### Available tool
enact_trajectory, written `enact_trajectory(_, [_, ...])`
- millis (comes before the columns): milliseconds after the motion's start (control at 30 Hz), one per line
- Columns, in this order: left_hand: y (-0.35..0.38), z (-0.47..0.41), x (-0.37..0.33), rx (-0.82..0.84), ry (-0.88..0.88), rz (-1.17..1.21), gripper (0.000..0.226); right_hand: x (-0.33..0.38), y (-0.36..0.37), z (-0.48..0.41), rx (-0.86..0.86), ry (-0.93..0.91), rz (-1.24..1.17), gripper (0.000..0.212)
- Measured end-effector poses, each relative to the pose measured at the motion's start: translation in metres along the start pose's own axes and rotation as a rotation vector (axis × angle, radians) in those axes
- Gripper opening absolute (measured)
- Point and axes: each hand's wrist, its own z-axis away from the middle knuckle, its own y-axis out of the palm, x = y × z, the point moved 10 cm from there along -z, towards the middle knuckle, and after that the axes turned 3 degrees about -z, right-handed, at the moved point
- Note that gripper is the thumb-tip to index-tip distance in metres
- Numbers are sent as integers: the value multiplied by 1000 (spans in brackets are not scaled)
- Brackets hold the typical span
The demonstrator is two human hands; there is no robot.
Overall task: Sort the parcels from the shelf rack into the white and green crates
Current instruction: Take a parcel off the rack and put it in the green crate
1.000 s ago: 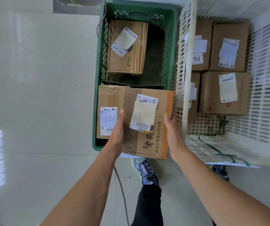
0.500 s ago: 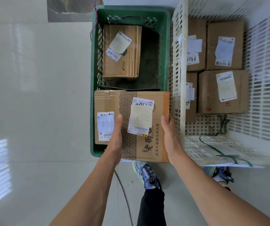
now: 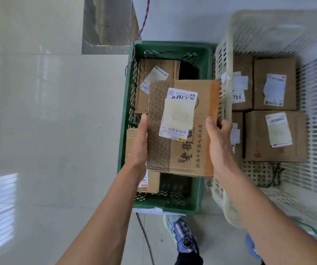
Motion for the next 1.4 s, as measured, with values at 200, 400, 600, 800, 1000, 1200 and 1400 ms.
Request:
enact_trajectory(200, [-23,-54,-69,2,135,-21,57,60,30,-52,28,-90,86,94])
enact_trajectory(400, [-41,-93,-98,-17,172,16,52,70,70,-96,165,-25,27,66])
enact_trajectory(600, [-53,-122,-120,-21,276,-130,59,60,95,-121,181,48,34,52])
enact_trajectory(800, [-63,-136,-98,-31,278,-198,62,29,120,-127,274,261,-66,54])
enact_trajectory(1000, [-71,-135,-90,-55,300,-189,63,20,127,-138,250,224,-180,48])
enact_trajectory(1200, [-72,-111,-83,-76,266,-205,68,28,125,-124,277,192,-178,61])
enact_trajectory(1400, [-41,-34,-99,-29,246,-134,60,75,70,-62,202,35,-196,74])
